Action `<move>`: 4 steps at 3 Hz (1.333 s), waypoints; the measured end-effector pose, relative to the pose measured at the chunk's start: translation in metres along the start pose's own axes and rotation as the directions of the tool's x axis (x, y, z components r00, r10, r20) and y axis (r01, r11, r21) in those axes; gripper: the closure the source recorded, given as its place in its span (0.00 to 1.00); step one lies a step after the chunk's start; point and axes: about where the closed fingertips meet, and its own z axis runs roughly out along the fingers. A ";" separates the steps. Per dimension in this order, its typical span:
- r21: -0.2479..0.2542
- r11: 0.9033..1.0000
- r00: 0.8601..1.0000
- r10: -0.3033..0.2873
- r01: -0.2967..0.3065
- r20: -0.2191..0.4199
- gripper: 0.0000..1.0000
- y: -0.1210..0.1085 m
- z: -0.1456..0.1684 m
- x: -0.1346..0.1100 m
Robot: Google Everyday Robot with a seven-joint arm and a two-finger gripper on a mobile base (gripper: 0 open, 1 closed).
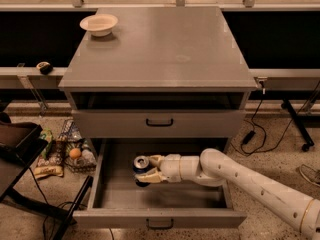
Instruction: Place pepsi can into middle drawer
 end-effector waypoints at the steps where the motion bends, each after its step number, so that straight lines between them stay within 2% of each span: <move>1: -0.016 1.000 1.000 0.005 -0.005 0.004 1.00 -0.003 0.018 0.015; 2: -0.038 0.999 1.000 0.013 -0.013 -0.004 1.00 -0.008 0.042 0.041; 3: -0.067 0.998 0.999 -0.006 0.003 -0.034 1.00 -0.014 0.066 0.065; 4: -0.065 0.997 0.998 -0.047 0.045 -0.036 1.00 -0.015 0.080 0.083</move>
Offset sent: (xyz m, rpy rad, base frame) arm 0.0248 0.0437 -0.0962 -0.0055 0.0415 0.0500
